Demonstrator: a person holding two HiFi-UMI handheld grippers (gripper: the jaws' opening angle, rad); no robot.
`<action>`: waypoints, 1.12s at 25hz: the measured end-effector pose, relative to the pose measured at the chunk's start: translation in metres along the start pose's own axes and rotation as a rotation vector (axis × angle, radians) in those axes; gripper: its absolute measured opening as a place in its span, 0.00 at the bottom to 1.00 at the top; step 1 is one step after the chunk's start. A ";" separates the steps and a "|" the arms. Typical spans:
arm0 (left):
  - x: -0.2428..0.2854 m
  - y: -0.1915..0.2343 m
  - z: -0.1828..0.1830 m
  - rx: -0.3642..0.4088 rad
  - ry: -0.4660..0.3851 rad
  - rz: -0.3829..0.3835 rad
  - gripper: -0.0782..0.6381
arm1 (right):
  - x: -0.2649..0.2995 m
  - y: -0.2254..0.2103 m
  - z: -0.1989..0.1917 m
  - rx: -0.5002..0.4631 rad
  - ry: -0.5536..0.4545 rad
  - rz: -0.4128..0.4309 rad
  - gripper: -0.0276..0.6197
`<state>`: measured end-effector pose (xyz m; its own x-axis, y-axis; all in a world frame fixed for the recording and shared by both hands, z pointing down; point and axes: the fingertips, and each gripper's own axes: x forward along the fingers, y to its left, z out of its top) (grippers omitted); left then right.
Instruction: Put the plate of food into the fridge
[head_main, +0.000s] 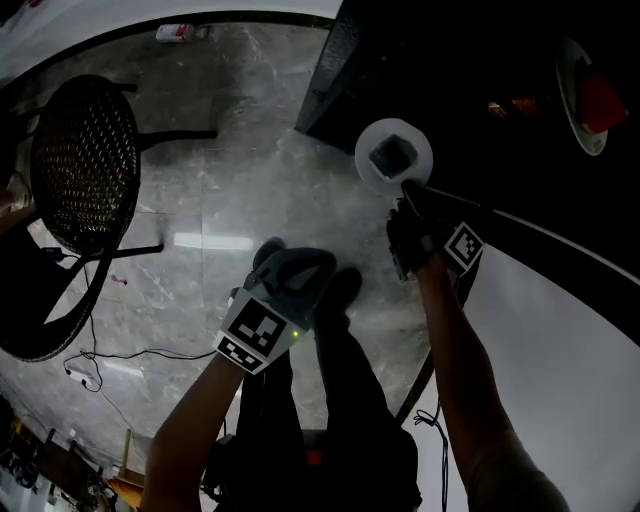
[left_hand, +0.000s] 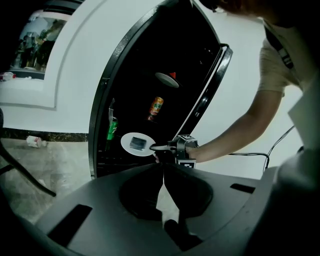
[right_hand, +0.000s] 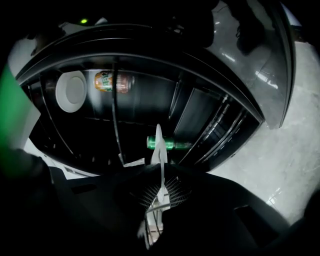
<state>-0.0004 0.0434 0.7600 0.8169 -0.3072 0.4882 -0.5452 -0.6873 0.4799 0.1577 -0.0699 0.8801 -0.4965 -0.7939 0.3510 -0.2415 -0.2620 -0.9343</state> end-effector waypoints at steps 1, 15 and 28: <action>0.000 0.002 -0.002 -0.001 0.001 0.000 0.13 | 0.002 -0.005 0.001 -0.003 -0.002 -0.008 0.08; 0.023 0.025 -0.028 0.022 0.011 -0.024 0.13 | 0.033 -0.052 0.021 0.012 -0.091 -0.051 0.08; 0.030 0.025 -0.051 0.026 0.032 -0.059 0.13 | 0.047 -0.073 0.031 0.062 -0.239 -0.120 0.08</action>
<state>0.0011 0.0510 0.8241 0.8410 -0.2448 0.4825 -0.4908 -0.7203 0.4901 0.1776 -0.1048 0.9631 -0.2551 -0.8600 0.4420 -0.2316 -0.3895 -0.8914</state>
